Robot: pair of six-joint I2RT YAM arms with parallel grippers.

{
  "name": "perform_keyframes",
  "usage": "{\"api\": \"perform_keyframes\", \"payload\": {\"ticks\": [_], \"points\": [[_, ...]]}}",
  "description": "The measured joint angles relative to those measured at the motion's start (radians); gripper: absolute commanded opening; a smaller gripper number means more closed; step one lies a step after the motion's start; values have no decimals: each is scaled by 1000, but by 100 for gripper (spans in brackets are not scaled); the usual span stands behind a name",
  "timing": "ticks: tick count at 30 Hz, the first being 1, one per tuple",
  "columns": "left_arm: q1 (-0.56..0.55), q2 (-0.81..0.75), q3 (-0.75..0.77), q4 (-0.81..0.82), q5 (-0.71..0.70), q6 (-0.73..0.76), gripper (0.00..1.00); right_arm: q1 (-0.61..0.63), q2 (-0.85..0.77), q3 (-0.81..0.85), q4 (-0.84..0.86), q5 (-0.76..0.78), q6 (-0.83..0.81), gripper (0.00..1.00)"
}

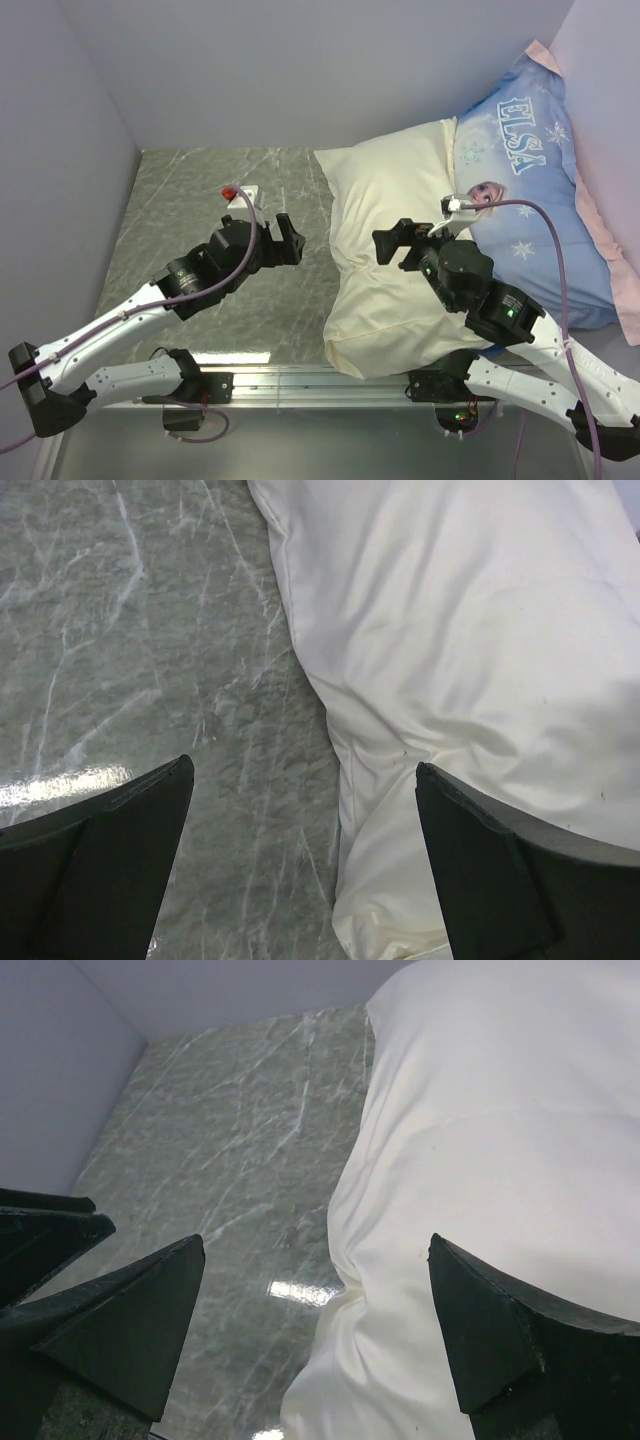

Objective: Remove the pillowcase from the pillow

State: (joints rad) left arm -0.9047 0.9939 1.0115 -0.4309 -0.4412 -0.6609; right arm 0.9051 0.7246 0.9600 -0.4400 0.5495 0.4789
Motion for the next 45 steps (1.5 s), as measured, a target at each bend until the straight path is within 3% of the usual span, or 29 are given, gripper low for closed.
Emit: {"api": "perform_keyframes", "payload": {"ticks": [12,19,26,32,39,40,43,44,45], "points": [[0,35,18,11,15,23,99,0,-1,0,-21,12,11,100],[3,90,26,131,81,58,99,0,9,1,-77,71,42,99],[42,442,231,280,226,116,99,0,8,43,-193,187,90,100],[160,738,430,399,428,140,99,0,-51,49,-268,232,129,99],[187,1007,631,428,590,186,99,0,-83,43,-311,242,163,99],[186,1034,648,430,605,185,96,-1,-84,39,-311,242,167,99],[186,1083,681,442,635,160,56,-1,-84,26,-317,240,175,99],[187,1090,686,449,637,151,19,-1,-84,21,-316,240,179,100],[188,1092,688,452,638,141,1,-1,-84,19,-317,240,179,100]]}}
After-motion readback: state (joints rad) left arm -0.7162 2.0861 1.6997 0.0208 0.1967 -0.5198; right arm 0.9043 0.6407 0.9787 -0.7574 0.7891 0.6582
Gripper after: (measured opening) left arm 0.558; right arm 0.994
